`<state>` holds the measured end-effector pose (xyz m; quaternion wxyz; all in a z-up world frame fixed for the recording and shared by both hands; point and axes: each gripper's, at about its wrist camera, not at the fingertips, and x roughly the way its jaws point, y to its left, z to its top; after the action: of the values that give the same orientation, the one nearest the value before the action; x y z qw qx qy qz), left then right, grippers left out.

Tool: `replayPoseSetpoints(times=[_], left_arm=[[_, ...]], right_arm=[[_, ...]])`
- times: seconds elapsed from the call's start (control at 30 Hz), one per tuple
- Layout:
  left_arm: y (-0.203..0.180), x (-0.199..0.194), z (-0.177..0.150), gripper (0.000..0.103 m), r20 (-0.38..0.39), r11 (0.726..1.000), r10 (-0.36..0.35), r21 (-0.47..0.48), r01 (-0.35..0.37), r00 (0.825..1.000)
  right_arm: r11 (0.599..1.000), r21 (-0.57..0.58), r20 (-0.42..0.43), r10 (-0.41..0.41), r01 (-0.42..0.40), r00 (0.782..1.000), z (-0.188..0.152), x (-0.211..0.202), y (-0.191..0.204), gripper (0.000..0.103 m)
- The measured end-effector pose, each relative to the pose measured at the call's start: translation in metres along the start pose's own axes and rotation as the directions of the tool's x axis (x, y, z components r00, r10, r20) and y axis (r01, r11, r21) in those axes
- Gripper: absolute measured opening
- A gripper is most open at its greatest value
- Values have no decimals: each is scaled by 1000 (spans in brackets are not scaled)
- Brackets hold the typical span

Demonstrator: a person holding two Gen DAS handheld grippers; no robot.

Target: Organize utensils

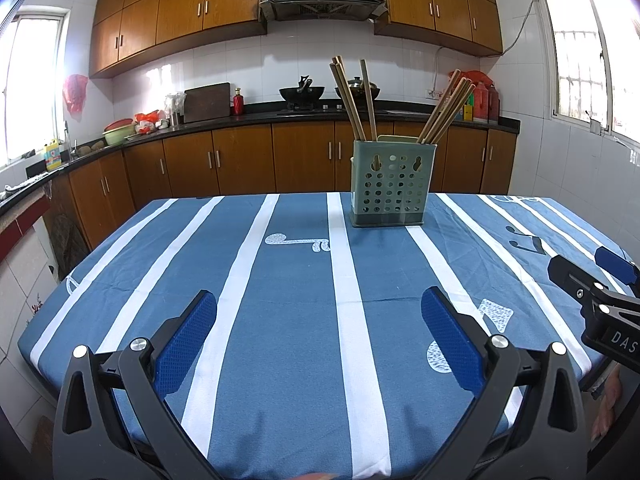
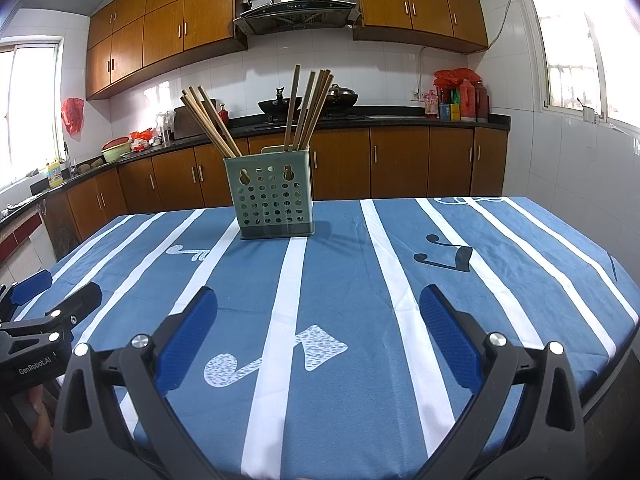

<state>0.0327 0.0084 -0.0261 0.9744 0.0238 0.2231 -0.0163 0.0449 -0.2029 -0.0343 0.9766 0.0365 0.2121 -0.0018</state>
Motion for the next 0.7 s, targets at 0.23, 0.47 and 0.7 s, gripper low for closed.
replayPoseSetpoints(times=[0.23, 0.47, 0.7], left_arm=[[-1, 0, 0, 101, 0, 1000, 0, 0, 0, 1000], [-1, 0, 0, 101, -1, 1000, -1, 0, 1, 1000], [-1, 0, 0, 101, -1, 1000, -1, 0, 1, 1000]], right_arm=[[1000, 0, 0, 0, 0, 1000, 0, 0, 0, 99], [1000, 1, -1, 0, 0, 1000, 0, 0, 0, 99], [1000, 1, 0, 0, 0, 1000, 0, 0, 0, 99]])
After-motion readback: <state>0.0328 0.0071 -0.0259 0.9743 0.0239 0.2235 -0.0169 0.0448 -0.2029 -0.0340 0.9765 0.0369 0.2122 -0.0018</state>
